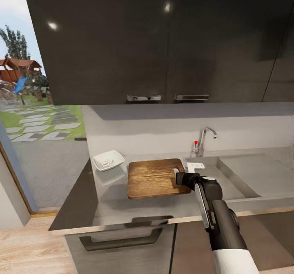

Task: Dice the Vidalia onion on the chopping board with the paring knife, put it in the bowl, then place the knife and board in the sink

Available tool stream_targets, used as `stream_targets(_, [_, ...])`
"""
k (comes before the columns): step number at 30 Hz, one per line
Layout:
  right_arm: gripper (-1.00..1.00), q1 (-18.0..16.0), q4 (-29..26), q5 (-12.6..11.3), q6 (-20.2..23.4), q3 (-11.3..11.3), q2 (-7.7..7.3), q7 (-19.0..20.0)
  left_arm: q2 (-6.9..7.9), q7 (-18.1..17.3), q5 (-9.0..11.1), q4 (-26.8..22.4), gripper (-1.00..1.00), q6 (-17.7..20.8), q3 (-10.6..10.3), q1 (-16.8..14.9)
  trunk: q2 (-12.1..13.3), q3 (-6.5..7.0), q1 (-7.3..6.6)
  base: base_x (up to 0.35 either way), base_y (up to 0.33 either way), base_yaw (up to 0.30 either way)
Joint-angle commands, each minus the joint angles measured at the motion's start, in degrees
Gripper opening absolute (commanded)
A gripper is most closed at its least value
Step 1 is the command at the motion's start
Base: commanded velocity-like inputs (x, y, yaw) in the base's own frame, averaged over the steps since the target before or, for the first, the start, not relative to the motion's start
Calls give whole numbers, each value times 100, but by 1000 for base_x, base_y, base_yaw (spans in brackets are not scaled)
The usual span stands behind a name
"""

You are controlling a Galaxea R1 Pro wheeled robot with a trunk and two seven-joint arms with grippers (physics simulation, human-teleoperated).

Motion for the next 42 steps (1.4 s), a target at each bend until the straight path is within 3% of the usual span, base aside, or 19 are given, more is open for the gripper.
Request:
stream_targets(1, [-100,-2,-5,44,22,-12,2,61,3,-6,58,-6,100,-9,-19,3,-3,0,2,0,-307,0])
stream_targets(12, [-100,-2,-5,44,22,-5,5,61,-3,0,59,-5,100,-8,-19,3,-3,0,2,0,-307,2])
stream_targets(18, [-100,-2,-5,44,22,-8,6,61,-3,0,59,-5,100,-9,-16,3,-3,0,2,0,-282,212])
stream_targets(33, [-100,-2,10,57,13,-30,7,-23,5,0,68,-7,100,-6,-7,3,-3,0,2,50,-55,59])
stream_targets(38, [-100,-2,258,56,-80,-167,36,-928,24,0,68,-6,100,-7,-2,3,-3,0,2,40,-33,0])
stream_targets(42, [-100,-2,403,-103,-721,-923,74,-2013,69,-5,68,4,100,-2,-1,3,-3,0,2,4,-3,0])
